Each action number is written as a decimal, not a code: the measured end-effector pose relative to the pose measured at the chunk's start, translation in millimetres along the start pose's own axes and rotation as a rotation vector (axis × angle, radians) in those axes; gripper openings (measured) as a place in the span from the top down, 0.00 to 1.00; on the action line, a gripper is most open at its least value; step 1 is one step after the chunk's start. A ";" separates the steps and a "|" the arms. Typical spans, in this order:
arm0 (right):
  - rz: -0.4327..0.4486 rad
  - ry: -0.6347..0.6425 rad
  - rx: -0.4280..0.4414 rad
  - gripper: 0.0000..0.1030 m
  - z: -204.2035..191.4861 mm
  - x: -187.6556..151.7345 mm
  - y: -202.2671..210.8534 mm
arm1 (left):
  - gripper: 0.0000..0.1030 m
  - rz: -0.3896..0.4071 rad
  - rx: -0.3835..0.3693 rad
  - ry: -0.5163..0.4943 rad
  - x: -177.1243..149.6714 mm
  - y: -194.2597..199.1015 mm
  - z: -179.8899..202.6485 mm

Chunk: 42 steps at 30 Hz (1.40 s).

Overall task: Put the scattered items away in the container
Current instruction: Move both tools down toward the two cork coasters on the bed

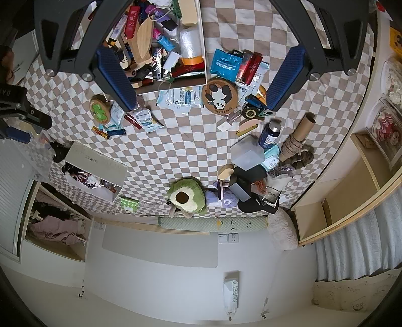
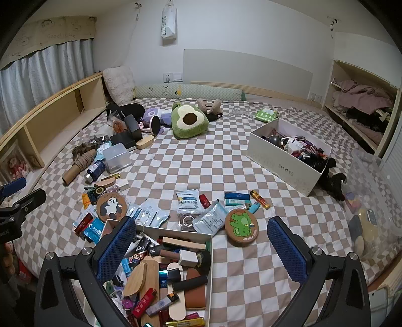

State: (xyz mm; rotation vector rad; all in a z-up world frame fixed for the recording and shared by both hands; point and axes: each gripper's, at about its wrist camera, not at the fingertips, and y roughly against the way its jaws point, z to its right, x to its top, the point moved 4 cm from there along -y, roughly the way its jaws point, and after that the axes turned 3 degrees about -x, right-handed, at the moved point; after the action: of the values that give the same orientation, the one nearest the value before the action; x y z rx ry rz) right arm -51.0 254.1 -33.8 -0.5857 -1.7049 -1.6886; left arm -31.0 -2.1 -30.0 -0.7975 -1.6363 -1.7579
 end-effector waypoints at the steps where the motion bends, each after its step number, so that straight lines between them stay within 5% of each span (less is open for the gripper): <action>1: 0.000 0.000 0.000 0.00 0.0 -0.1 0.0 | 0.00 0.000 0.001 0.000 -0.1 0.0 -0.2; 16: 0.004 -0.021 0.005 0.00 5.8 -0.2 -3.4 | 0.00 -0.001 0.012 -0.002 -0.7 -0.7 -2.1; 26: -0.020 -0.087 0.041 0.00 18.7 2.9 -14.0 | 0.00 -0.021 -0.074 0.055 1.8 -3.9 -17.5; 31: -0.055 -0.140 0.080 0.00 29.3 -3.4 -23.6 | 0.00 -0.022 0.024 0.052 -2.1 -13.2 -41.7; 42: -0.078 -0.209 0.125 0.00 55.1 -10.5 -52.8 | 0.00 -0.202 0.018 0.181 -27.3 -56.5 -94.0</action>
State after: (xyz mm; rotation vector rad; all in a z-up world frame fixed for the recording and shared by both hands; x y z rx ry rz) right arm -89.5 306.5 -75.2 -0.6640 -1.9891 -1.6061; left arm -59.5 -91.8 -92.4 -0.4623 -1.6552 -1.8899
